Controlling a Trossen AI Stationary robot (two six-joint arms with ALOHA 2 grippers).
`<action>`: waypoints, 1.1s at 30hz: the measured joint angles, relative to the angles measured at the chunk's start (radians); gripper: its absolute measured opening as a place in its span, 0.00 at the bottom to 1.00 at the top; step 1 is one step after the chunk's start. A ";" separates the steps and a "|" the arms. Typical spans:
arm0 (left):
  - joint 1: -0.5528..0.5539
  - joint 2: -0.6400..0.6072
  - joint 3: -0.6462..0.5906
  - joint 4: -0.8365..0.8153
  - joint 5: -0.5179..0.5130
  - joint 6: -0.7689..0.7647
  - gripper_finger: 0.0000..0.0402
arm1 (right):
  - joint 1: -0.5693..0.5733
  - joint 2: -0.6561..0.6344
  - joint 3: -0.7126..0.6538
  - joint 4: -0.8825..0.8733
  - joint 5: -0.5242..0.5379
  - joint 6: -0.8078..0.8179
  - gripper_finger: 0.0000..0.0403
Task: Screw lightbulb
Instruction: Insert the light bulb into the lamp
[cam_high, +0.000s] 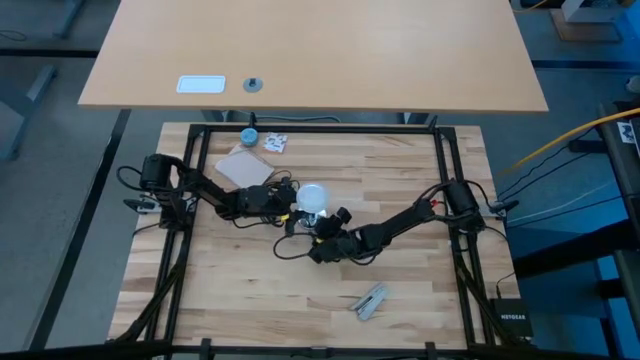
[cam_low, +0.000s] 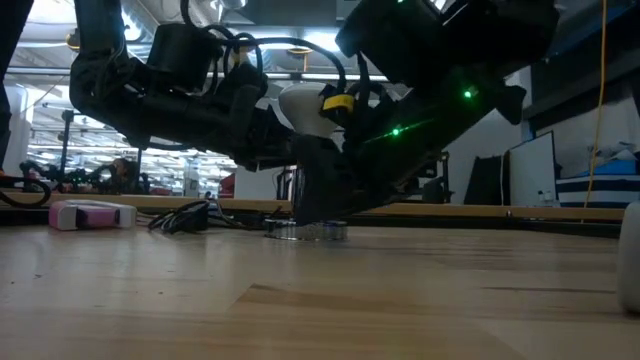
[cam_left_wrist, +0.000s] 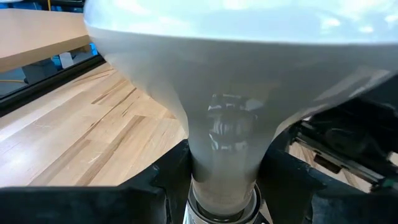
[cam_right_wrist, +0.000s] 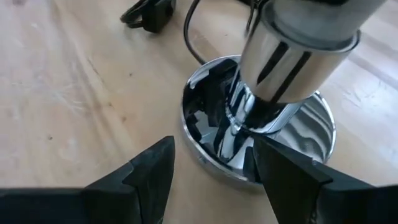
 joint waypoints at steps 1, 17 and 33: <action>0.000 0.000 0.000 0.000 0.000 0.000 0.39 | -0.004 0.000 0.000 -0.001 -0.001 -0.011 0.56; 0.002 0.000 0.000 0.001 -0.001 0.002 0.39 | -0.038 -0.004 0.002 -0.108 0.040 0.011 0.56; 0.002 0.000 0.001 -0.003 0.002 0.002 0.39 | -0.021 -0.002 0.003 -0.177 0.076 0.213 0.56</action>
